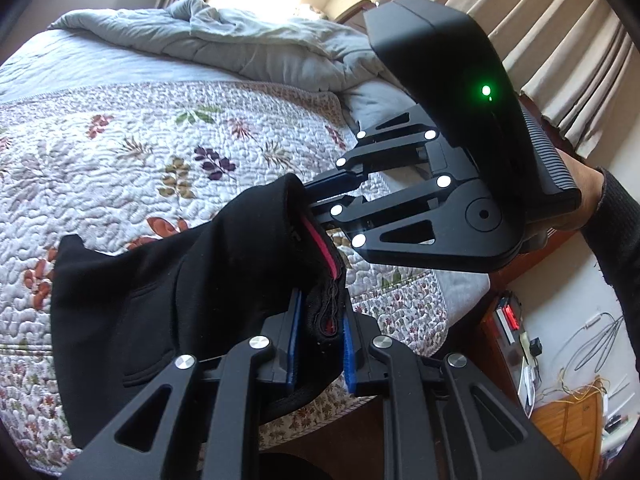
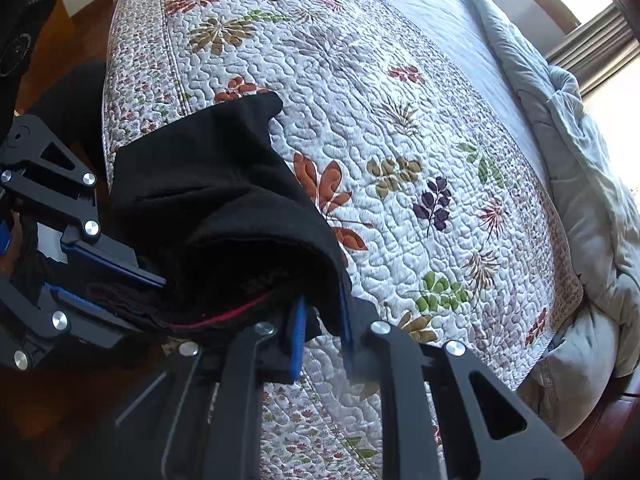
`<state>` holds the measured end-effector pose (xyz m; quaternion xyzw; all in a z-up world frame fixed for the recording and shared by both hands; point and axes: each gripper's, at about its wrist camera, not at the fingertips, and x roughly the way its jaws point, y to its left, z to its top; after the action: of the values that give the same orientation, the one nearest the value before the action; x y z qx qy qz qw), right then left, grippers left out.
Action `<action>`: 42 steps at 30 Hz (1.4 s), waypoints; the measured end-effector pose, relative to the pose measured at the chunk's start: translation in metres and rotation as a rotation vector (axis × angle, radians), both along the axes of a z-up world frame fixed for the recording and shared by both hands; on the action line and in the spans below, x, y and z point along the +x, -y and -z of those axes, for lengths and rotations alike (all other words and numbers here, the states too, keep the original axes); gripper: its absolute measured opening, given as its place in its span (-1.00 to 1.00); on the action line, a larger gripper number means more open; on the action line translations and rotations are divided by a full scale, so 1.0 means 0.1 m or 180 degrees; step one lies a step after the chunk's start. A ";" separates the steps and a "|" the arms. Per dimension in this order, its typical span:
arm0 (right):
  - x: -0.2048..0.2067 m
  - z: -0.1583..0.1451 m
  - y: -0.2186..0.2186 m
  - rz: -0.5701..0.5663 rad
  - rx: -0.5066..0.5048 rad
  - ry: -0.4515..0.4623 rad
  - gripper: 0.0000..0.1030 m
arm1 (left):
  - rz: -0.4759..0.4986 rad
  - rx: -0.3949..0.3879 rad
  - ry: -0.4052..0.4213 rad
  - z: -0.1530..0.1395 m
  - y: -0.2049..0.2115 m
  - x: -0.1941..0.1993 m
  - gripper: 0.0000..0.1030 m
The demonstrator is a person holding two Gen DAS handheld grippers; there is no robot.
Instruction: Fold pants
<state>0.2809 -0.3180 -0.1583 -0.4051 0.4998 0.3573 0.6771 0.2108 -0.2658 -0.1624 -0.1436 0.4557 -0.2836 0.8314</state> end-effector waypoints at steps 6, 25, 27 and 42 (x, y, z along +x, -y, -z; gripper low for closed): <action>0.04 0.19 0.14 0.0029 0.0042 -0.0042 -0.75 | 0.0040 0.0024 -0.0088 0.15 0.13 0.11 -0.67; 0.00 0.57 0.44 0.0177 0.0130 -0.0140 -0.75 | 0.0121 0.0105 -0.0266 0.53 0.43 0.12 -0.67; 0.00 0.59 0.46 0.0177 0.0112 -0.0132 -0.75 | 0.0118 0.0104 -0.0276 0.55 0.44 0.12 -0.67; -0.04 0.81 0.64 0.0399 0.0108 -0.0225 -0.80 | 0.0149 0.0193 -0.0442 0.84 0.56 0.11 -0.65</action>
<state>0.2772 -0.3823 -0.2390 -0.3486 0.5416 0.3368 0.6868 0.2215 -0.3216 -0.2460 -0.1269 0.5240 -0.2784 0.7949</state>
